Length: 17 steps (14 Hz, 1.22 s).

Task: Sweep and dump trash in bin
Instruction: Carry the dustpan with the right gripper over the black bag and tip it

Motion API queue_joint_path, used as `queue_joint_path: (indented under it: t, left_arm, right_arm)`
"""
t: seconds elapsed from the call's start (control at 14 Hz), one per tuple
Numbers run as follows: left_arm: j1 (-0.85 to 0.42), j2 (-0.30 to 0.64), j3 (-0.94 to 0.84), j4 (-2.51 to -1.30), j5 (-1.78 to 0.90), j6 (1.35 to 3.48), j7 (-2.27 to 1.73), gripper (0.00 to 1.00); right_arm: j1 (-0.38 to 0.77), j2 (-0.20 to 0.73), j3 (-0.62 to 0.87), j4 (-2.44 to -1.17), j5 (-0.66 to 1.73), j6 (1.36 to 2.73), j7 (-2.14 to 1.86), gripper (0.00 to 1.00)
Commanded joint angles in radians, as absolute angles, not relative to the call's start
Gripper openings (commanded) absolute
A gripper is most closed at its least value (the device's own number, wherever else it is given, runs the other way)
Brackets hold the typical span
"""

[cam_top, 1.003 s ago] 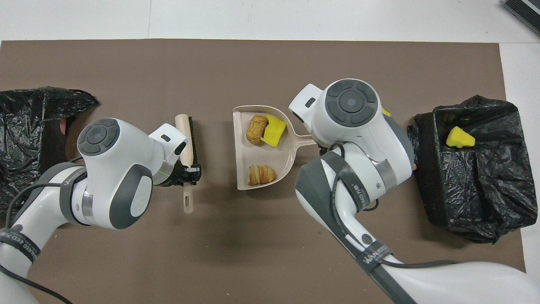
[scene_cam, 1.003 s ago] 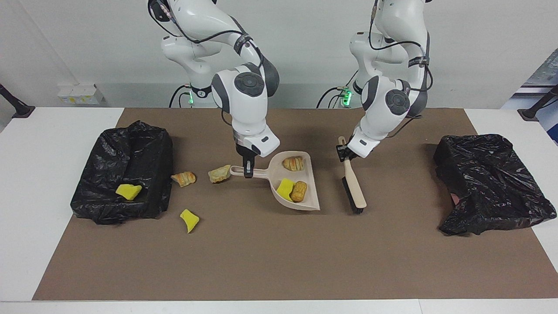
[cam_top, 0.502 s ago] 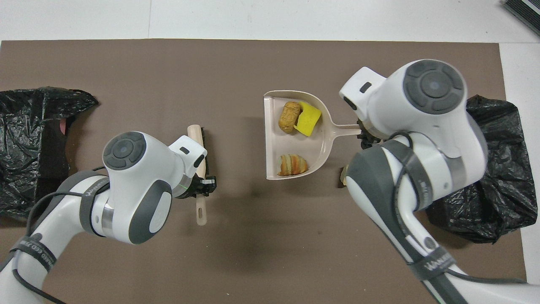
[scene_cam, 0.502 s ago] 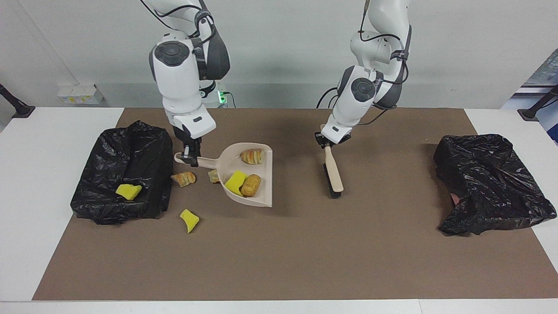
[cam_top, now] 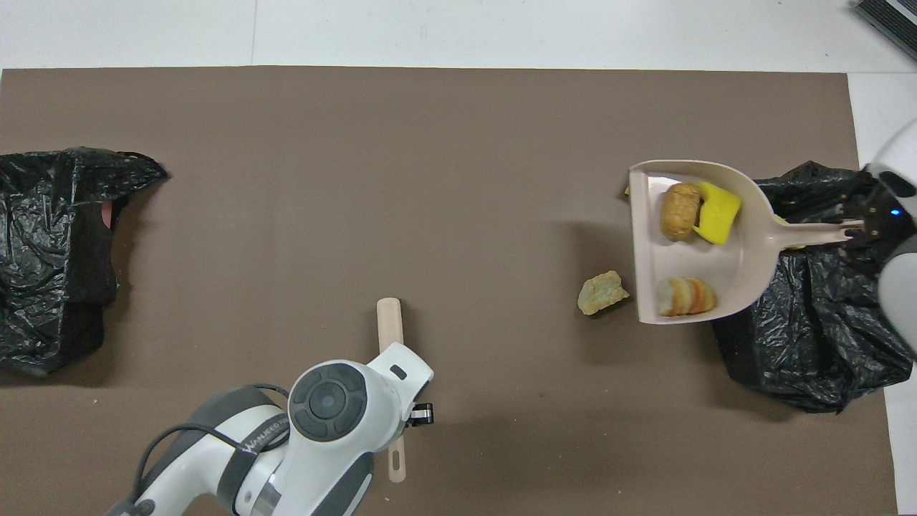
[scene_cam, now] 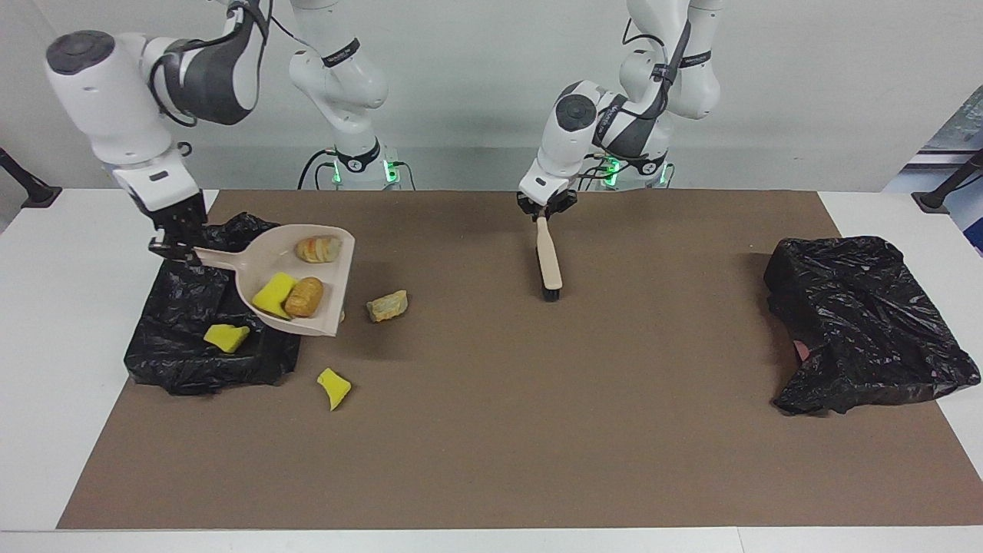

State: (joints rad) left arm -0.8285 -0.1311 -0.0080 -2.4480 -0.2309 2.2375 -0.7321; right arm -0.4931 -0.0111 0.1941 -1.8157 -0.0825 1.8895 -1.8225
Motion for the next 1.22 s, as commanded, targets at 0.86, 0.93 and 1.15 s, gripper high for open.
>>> queue_joint_path:
  t: [0.86, 0.93, 1.15]
  left_arm:
    - [-0.534, -0.095, 0.009, -2.31, -0.156, 2.275, -0.467, 1.0]
    - [-0.503, -0.094, 0.011, -2.301, -0.156, 2.272, -0.43, 1.0]
    - [-0.373, -0.094, 0.011, -2.264, -0.146, 2.267, -0.28, 1.0]
  right_arm:
    - [-0.574, -0.216, 0.192, -2.084, -0.575, 2.1, -1.673, 0.0]
    - [-0.54, -0.242, 0.192, -2.106, -0.636, 2.088, -1.596, 0.0]
    - [-0.457, -0.297, 0.192, -2.161, -0.768, 2.039, -1.424, 0.0]
